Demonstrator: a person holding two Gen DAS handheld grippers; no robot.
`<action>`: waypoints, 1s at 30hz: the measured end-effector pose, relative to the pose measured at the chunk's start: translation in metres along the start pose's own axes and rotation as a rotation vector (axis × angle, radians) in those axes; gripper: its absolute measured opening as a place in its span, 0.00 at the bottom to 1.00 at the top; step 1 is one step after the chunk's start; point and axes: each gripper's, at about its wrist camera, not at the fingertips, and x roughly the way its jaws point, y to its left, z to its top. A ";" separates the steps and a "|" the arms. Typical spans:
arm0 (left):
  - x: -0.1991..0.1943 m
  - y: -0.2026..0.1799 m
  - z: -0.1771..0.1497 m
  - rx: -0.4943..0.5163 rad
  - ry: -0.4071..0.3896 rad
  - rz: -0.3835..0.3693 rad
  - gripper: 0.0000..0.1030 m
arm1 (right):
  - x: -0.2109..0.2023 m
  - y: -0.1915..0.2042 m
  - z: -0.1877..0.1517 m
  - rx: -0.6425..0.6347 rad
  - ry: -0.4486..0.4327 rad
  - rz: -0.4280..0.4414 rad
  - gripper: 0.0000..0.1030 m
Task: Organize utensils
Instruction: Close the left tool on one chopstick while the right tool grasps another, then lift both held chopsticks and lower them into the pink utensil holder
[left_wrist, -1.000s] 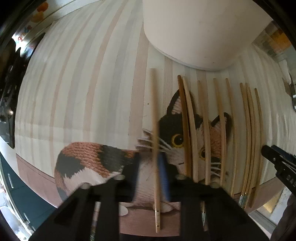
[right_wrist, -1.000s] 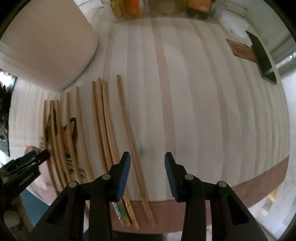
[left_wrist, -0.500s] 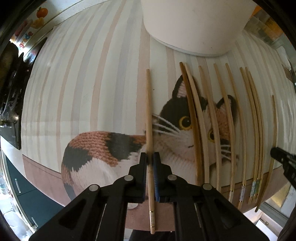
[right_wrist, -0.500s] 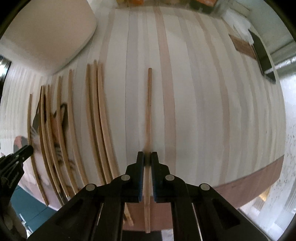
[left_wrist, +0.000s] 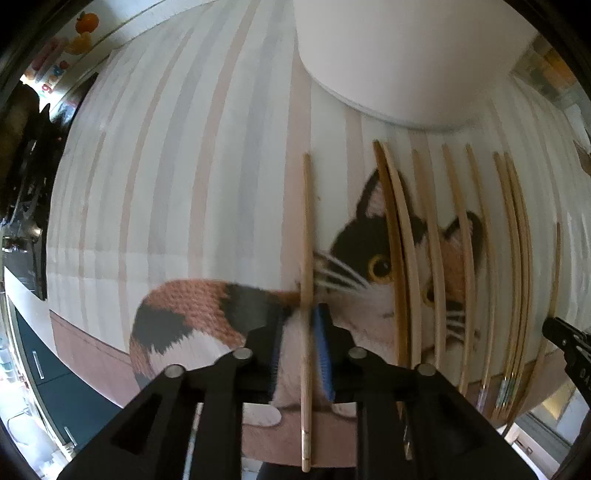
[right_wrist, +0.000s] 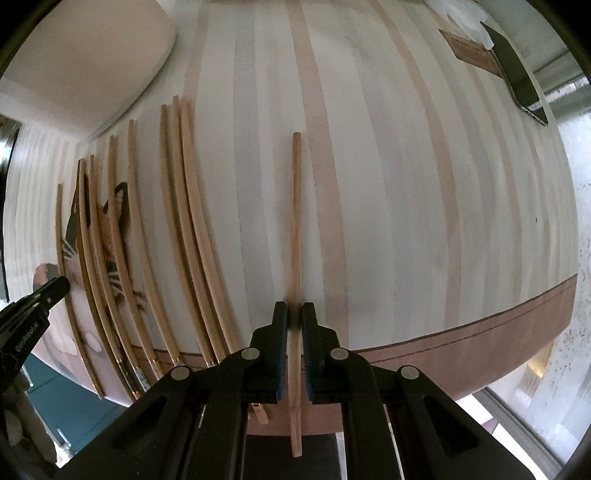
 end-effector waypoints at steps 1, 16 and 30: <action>0.000 0.000 0.002 0.001 -0.002 0.000 0.17 | -0.001 -0.001 0.003 -0.002 -0.002 -0.008 0.08; -0.009 -0.017 0.022 -0.011 -0.040 0.045 0.04 | -0.006 0.025 0.033 -0.019 -0.058 -0.039 0.07; -0.090 0.025 0.005 -0.120 -0.217 0.105 0.04 | -0.092 -0.014 0.047 -0.055 -0.174 0.058 0.07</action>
